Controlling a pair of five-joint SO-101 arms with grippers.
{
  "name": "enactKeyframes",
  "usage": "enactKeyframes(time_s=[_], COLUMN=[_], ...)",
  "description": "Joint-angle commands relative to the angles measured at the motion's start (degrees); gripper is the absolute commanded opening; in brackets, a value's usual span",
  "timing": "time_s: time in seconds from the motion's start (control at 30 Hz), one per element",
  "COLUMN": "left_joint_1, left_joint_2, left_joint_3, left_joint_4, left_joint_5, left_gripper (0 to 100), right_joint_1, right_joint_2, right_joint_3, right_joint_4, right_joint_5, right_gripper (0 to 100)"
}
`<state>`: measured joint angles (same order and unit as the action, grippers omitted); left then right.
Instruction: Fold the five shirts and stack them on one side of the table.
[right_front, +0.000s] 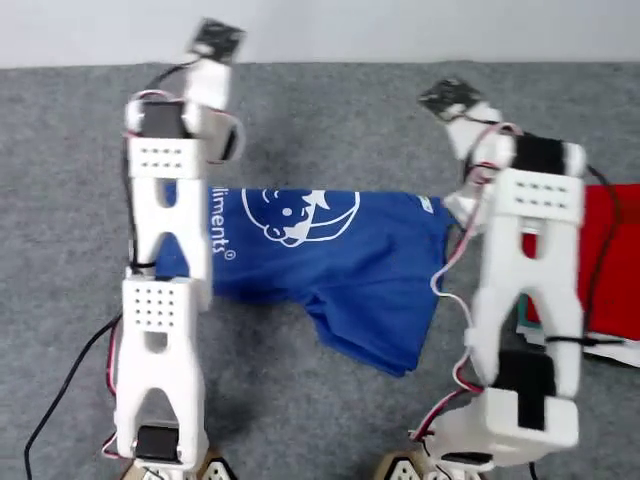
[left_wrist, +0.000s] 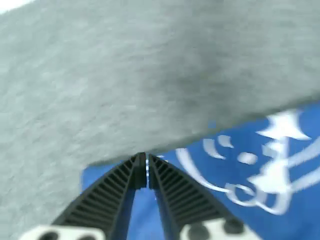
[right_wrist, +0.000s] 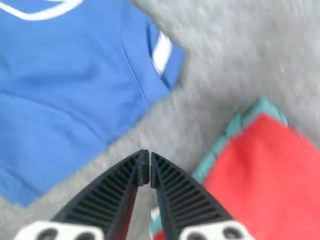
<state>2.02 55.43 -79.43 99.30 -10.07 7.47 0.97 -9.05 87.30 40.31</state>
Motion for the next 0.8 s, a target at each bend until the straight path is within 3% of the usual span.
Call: enactKeyframes(time_s=[0.0,0.3,0.63,0.77], left_joint_1=[6.51,19.78,20.92,18.37], left_joint_2=[-9.67,-16.35,-16.44,-15.56], left_joint_3=[7.87,28.44,53.32,57.80], left_joint_4=[1.49,1.41,1.41,1.05], left_joint_5=[-2.90,-7.47,-11.43,-12.84], left_gripper=[2,2,2,2], right_joint_1=[6.29,23.08,37.58,42.24], right_joint_2=[-5.05,-10.51,-13.85,-13.76], right_joint_3=[-3.25,-3.08,-2.90,-2.90], right_joint_4=[4.70,13.32,14.81,14.81], right_joint_5=[0.18,0.18,0.26,0.53], right_gripper=[1.1,1.1,1.1,1.1])
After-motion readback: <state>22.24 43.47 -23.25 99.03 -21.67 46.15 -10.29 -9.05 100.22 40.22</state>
